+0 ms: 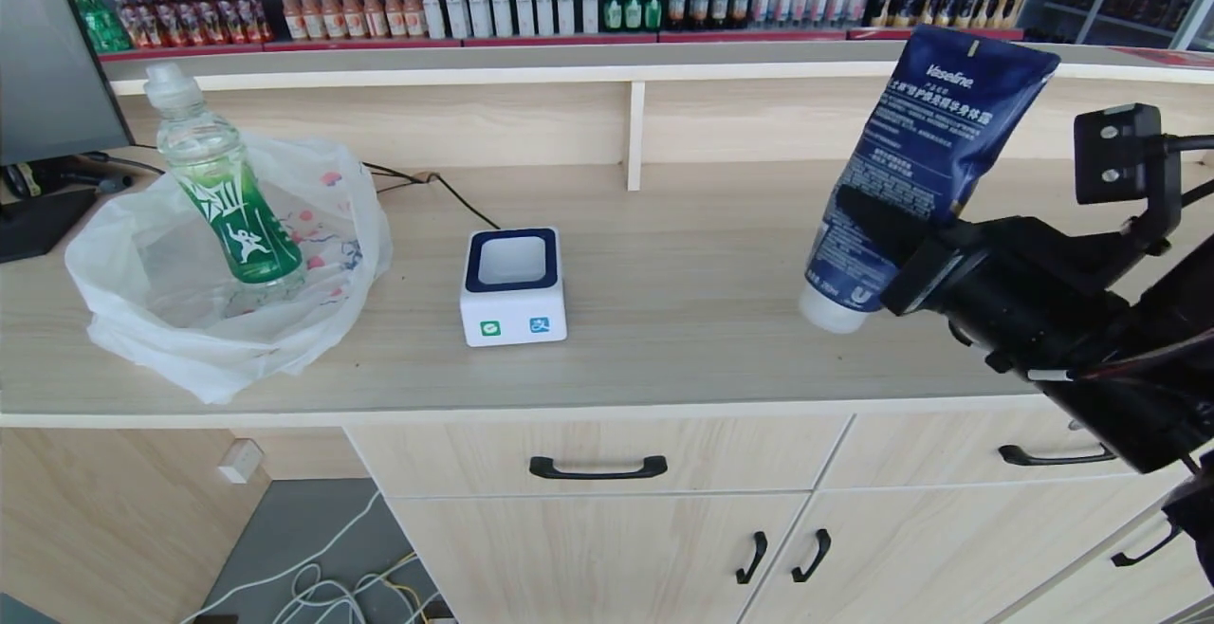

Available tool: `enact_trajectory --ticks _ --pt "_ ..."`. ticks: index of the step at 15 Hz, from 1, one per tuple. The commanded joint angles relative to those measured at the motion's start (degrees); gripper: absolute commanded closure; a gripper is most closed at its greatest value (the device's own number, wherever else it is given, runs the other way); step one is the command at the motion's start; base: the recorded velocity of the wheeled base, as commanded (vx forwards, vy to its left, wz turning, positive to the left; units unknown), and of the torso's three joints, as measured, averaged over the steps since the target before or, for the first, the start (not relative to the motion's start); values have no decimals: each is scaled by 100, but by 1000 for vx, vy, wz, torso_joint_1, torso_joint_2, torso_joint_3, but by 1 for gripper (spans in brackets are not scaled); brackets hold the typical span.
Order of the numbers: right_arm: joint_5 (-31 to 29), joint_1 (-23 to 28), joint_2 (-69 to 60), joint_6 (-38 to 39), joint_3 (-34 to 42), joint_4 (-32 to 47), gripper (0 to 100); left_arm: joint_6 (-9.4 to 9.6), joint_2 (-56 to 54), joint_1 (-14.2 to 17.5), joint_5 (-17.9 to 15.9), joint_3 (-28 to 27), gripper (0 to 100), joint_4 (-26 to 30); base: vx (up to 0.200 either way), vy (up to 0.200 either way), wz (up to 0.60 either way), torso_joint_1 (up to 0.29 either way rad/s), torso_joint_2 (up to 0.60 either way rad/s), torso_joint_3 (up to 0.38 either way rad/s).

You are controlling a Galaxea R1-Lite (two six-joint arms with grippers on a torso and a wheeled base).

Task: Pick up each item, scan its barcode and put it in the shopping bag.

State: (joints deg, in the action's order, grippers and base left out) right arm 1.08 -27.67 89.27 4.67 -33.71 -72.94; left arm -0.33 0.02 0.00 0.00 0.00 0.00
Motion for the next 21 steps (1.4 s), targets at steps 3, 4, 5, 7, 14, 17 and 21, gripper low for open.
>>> enact_trajectory --ticks 3,4,5,7,14,17,21 --pt "1096 7 -1043 183 1129 -54 100 -2 -2 0 0 0 0 0 0 0 0 0 0 0" --pt "1368 -10 -1114 342 1261 -98 100 -2 -2 0 0 0 0 0 0 0 0 0 0 0" --pt "2036 -1 -1166 570 1376 -203 100 -2 -2 0 0 0 0 0 0 0 0 0 0 0" --pt "2704 -1 -1122 693 1244 -283 100 -2 -2 0 0 0 0 0 0 0 0 0 0 0" --pt "3583 -634 -1043 1686 822 -291 100 -2 -2 0 0 0 0 0 0 0 0 0 0 0" --pt "3583 -1074 -876 2152 523 -300 100 -2 -2 0 0 0 0 0 0 0 0 0 0 0" --pt "3583 -1460 -446 2715 -66 -309 100 -2 -2 0 0 0 0 0 0 0 0 0 0 0"
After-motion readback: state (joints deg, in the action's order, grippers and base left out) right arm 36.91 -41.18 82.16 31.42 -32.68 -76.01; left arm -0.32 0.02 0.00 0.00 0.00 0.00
